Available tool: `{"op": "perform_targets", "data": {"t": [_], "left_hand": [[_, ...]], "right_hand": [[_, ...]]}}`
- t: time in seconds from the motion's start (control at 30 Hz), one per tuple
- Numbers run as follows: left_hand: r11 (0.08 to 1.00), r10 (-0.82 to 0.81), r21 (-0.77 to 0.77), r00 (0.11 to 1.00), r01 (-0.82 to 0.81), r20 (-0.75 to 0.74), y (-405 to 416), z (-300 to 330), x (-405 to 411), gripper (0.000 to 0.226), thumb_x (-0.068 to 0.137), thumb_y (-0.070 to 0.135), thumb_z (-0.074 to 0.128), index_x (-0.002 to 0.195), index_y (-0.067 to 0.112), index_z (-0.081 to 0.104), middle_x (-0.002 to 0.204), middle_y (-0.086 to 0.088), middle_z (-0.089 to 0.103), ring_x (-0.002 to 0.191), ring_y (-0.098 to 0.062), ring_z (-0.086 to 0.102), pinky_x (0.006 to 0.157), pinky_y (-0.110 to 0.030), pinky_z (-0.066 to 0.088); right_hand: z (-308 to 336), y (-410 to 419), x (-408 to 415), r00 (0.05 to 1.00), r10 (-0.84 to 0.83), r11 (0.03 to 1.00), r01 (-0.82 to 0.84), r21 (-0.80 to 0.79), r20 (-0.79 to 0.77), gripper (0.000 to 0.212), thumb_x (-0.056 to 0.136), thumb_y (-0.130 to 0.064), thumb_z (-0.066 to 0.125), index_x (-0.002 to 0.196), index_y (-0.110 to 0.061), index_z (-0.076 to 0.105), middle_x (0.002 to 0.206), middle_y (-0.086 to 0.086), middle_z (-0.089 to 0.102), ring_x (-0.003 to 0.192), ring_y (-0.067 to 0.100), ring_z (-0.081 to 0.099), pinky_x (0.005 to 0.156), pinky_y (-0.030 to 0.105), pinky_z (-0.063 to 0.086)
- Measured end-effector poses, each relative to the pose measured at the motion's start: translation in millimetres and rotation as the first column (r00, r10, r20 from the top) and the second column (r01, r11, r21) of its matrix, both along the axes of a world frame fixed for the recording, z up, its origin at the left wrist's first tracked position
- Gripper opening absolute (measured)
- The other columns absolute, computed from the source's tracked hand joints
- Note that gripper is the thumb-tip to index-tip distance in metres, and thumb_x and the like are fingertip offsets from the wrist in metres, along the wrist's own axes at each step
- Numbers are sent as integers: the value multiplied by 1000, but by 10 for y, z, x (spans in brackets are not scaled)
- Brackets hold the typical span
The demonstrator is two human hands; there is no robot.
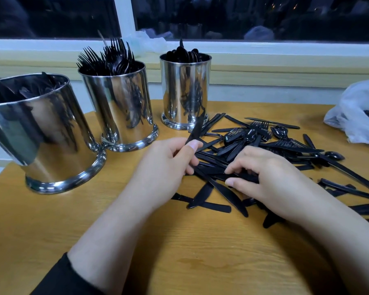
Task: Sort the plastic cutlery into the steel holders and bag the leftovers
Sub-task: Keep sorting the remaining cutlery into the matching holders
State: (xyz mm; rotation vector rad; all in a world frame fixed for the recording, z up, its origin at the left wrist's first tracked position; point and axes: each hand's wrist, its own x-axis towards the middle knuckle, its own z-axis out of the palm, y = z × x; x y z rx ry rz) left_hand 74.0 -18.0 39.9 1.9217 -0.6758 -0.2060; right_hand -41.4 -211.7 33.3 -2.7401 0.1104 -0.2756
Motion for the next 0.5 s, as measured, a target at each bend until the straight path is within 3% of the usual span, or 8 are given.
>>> {"op": "perform_targets", "data": {"t": [0.1,0.17,0.27,0.37,0.5], "left_hand": [[999,40,0,999,-40,18,20,-10,17,49,103,47,50,86,4,67,56,2,47,54,-17,46,65,-41,50],[998,48,26,999,-49,23,11,-32,35,43,104,46,48,92,10,68,61,2,37,60,-16,41,68,-40,46],[999,36,39,998,-34,-48,-10,-56,27,34,107,33,44,88,25,72,65,1,41,57,-17,37,62,-39,34],[999,31,44,999,-29,-39,-5,-69,26,39,107,33,44,81,13,63,61,0,41,56,-19,35,61,-41,32],[1000,22,3,999,-22,26,20,-30,14,44,106,38,49,70,15,58,55,-7,39,51,-20,32,56,-39,30]], "right_hand": [[20,21,2,992,-32,997,24,-67,-121,29,86,-60,63,108,-41,66,105,-23,49,105,-1,44,97,25,40],[19,64,-2,984,-24,997,11,-74,-177,34,83,-67,61,105,-41,65,106,-22,48,107,2,45,100,29,38],[24,111,-11,981,-20,998,9,-61,-191,38,80,-72,59,104,-43,64,107,-22,46,108,2,43,100,28,31],[39,128,-14,981,-14,995,-4,-95,-191,32,86,-66,60,108,-43,63,108,-22,45,107,0,39,100,26,28],[31,141,-7,988,-3,991,-18,-134,-156,24,93,-56,58,110,-41,63,107,-21,46,106,-1,38,105,27,27]]}}
